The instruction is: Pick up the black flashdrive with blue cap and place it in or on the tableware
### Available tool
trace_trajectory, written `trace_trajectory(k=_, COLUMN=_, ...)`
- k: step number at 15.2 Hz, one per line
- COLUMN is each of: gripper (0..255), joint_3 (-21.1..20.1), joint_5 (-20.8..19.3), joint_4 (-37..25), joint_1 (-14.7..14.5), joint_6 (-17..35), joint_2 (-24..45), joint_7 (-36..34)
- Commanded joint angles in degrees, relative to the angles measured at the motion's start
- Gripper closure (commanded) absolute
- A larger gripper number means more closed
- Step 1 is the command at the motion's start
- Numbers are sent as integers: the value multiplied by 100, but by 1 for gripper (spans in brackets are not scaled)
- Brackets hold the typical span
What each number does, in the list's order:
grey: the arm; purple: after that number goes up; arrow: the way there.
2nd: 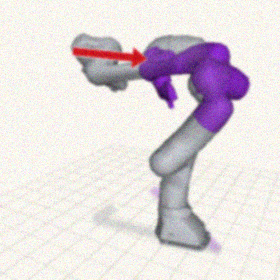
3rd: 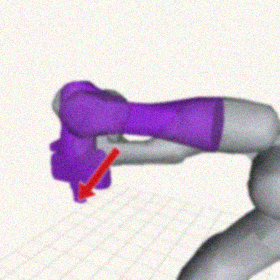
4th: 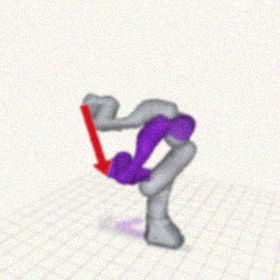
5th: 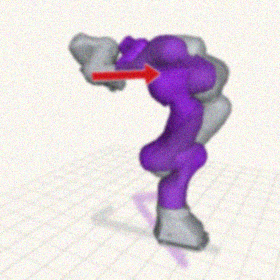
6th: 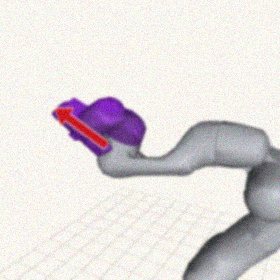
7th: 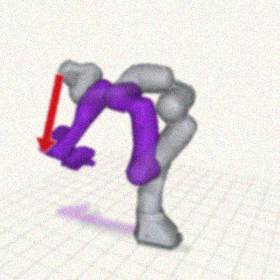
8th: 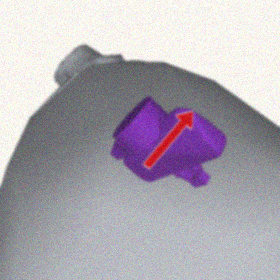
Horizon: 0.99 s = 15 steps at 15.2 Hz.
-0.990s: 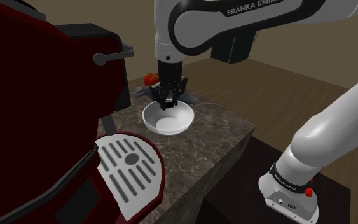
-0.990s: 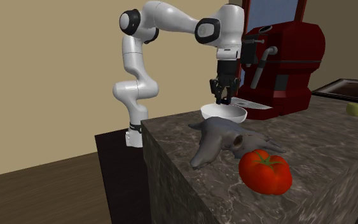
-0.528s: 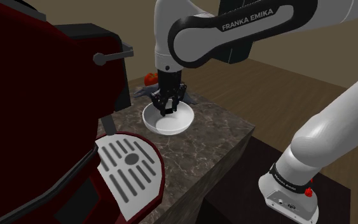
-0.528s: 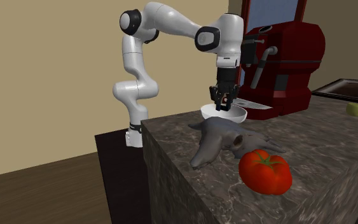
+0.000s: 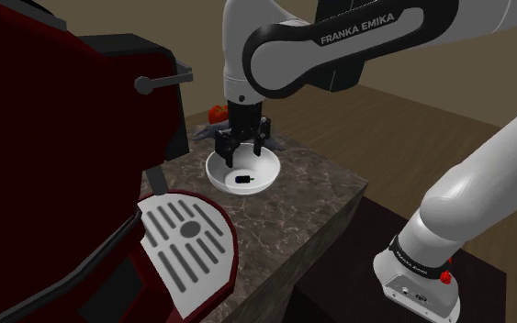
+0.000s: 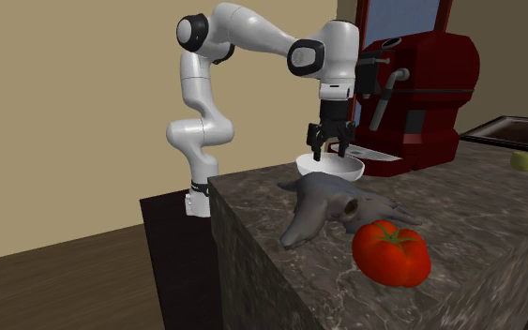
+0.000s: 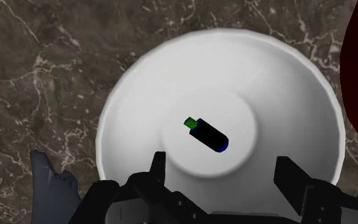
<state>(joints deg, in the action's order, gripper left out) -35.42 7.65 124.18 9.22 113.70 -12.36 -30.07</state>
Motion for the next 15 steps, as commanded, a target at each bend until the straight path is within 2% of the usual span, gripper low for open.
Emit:
trace_trajectory(k=1, gripper=0, joint_3=0, joint_5=0, joint_4=0, joint_1=0, joint_6=0, joint_2=0, joint_7=0)
trace_trajectory(k=3, gripper=0, joint_3=0, joint_5=0, joint_4=0, joint_1=0, joint_6=0, joint_2=0, joint_7=0)
trace_trajectory(k=7, gripper=0, joint_3=95, joint_5=34, joint_4=-603, joint_1=15, joint_6=-737, joint_2=-151, joint_7=43)
trace_trajectory(k=15, gripper=0, joint_3=96, joint_5=34, joint_4=-603, joint_1=14, joint_6=-737, joint_2=-151, joint_7=43)
